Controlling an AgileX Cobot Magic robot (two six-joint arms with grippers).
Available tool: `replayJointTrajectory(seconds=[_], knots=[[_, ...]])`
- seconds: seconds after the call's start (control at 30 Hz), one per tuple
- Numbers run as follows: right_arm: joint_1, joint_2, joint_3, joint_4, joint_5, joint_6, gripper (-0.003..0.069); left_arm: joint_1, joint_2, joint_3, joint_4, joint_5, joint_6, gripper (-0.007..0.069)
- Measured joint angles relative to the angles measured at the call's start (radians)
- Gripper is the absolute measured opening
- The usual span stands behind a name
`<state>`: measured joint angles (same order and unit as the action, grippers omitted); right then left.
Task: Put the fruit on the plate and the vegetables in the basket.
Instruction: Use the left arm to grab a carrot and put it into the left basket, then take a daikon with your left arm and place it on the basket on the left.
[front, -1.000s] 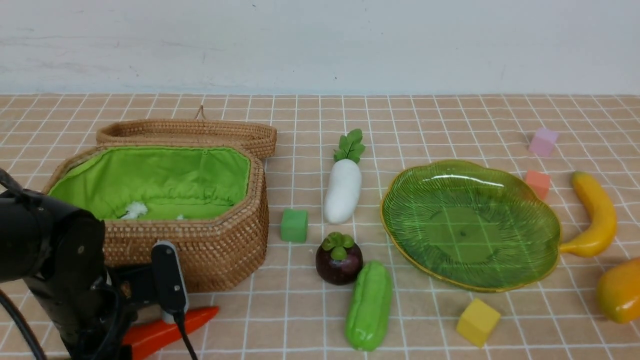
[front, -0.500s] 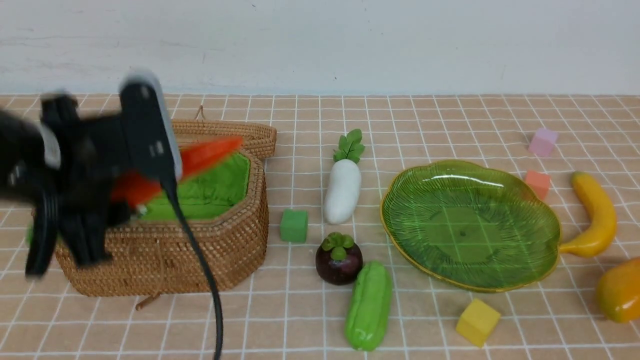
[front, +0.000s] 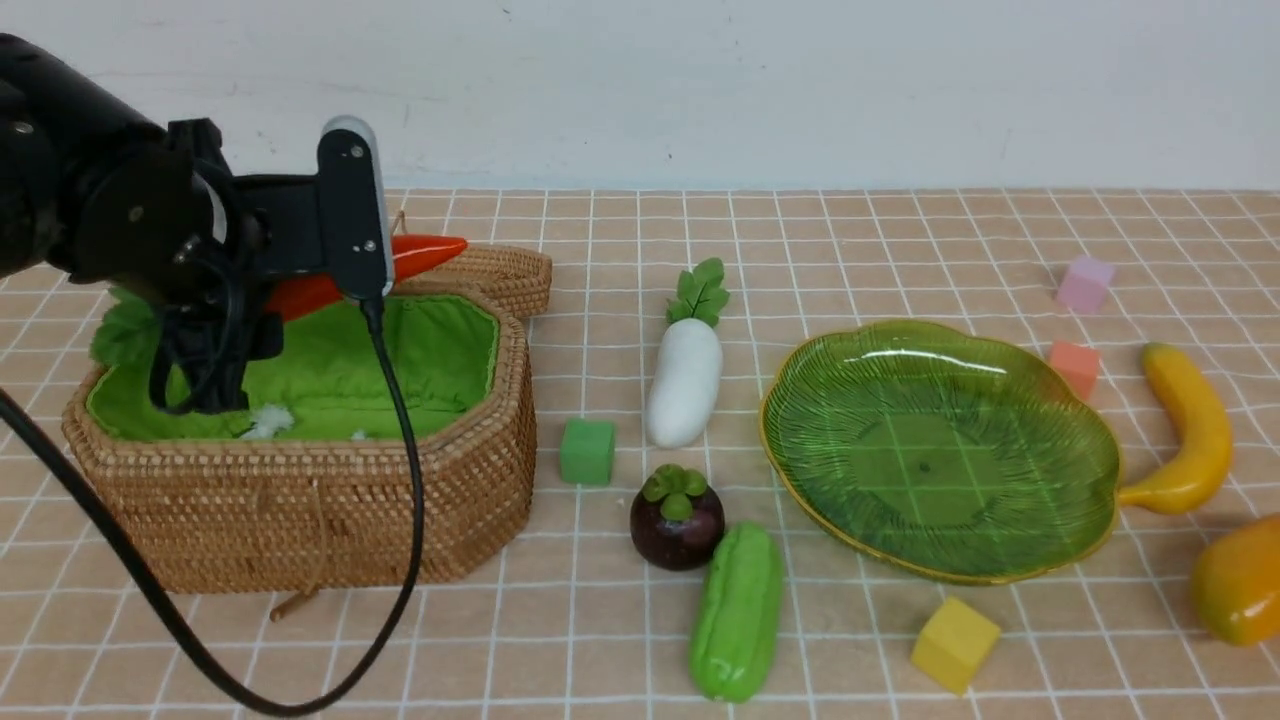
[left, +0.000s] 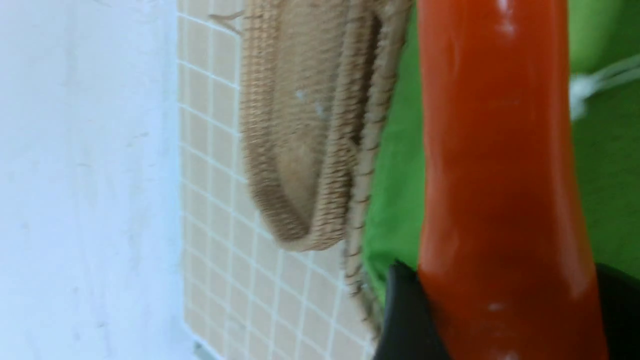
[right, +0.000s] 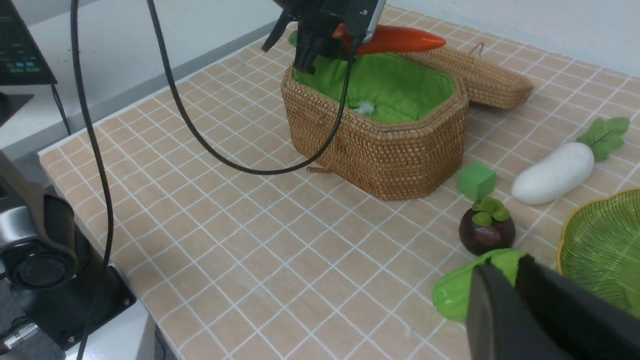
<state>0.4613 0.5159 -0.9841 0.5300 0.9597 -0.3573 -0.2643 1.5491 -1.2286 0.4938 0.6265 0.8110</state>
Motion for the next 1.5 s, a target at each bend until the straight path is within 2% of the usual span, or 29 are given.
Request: replayJointTrajectory(seconds=[0.07,0.17,0.2,0.27,0.3,0.37,0.43,0.47,0.5,0.53,0.57,0.6,0.67,0.73,0.8,0.83,0.87,0.9,0.93,1.03,1.1,1.2,1.5], knots=[[0.0,0.0,0.0,0.0,-0.001,0.0,0.0088,0.0,0.0,0.0,0.006,-0.003,-0.026,0.0501],[0.0,0.001,0.0,-0.001,-0.007,0.003,0.009,0.0,0.0,0.0,-0.002,0.003,-0.166,0.0591],[0.0,0.001,0.0,-0.002,-0.007,0.003,0.009,0.0,0.0,0.0,-0.005,0.003,-0.176,0.0594],[0.0,0.001,0.0,-0.016,-0.008,0.034,0.0094,0.0,-0.012,0.0,-0.096,0.029,-0.351,0.0583],[0.0,0.001,0.0,-0.024,-0.006,0.053,0.0095,-0.001,-0.016,0.0,-0.138,0.039,-0.402,0.0561],[0.0,0.001,0.0,-0.059,0.008,0.112,0.0098,-0.017,-0.043,-0.003,-0.226,0.061,-0.473,0.0472],[0.0,0.003,0.0,-0.112,0.038,0.178,0.0099,-0.067,-0.065,-0.037,-0.33,0.079,-0.509,0.0299],[0.0,0.003,0.0,-0.123,0.044,0.185,0.0099,-0.074,-0.066,-0.037,-0.33,0.082,-0.512,0.0281],[0.0,0.005,0.0,-0.172,0.068,0.236,0.0101,-0.132,-0.062,-0.099,-0.401,0.114,-0.539,0.0125],[0.0,0.007,0.0,-0.206,0.081,0.267,0.0103,-0.17,-0.047,-0.147,-0.434,0.141,-0.562,0.0054],[0.0,0.007,0.0,-0.213,0.083,0.272,0.0104,-0.177,-0.043,-0.157,-0.44,0.141,-0.562,0.0043],[0.0,0.007,0.0,-0.255,0.096,0.316,0.0106,-0.227,0.0,-0.241,-0.477,0.189,-0.616,-0.0008],[0.0,0.007,0.0,-0.297,0.102,0.351,0.0108,-0.28,0.096,-0.363,-0.506,0.281,-0.689,-0.0012],[0.0,0.007,0.0,-0.307,0.106,0.368,0.0109,-0.31,0.231,-0.527,-0.522,0.379,-0.768,0.0021],[0.0,0.007,0.0,-0.303,0.112,0.372,0.0109,-0.319,0.348,-0.641,-0.522,0.428,-0.821,0.0104],[0.0,0.007,0.0,-0.302,0.113,0.372,0.0109,-0.319,0.361,-0.653,-0.522,0.432,-0.821,0.0104],[0.0,0.007,0.0,-0.3,0.119,0.373,0.0109,-0.32,0.411,-0.7,-0.522,0.445,-0.845,0.0159],[0.0,0.007,0.0,-0.295,0.138,0.373,0.0109,-0.321,0.53,-0.813,-0.516,0.467,-0.888,0.0281],[0.0,0.007,0.0,-0.294,0.14,0.373,0.0109,-0.321,0.552,-0.824,-0.515,0.47,-0.892,0.0293],[0.0,0.007,0.0,-0.275,0.163,0.373,0.0109,-0.321,0.692,-0.967,-0.475,0.48,-0.953,0.0449],[0.0,0.007,0.0,-0.272,0.165,0.373,0.0109,-0.321,0.76,-1.038,-0.42,0.48,-0.985,0.0514],[0.0,0.007,0.0,-0.27,0.167,0.373,0.0109,-0.316,0.829,-1.088,-0.357,0.455,-1.018,0.0553],[0.0,0.007,0.0,-0.26,0.167,0.373,0.011,-0.29,0.956,-1.095,-0.39,0.331,-1.022,0.0559]])
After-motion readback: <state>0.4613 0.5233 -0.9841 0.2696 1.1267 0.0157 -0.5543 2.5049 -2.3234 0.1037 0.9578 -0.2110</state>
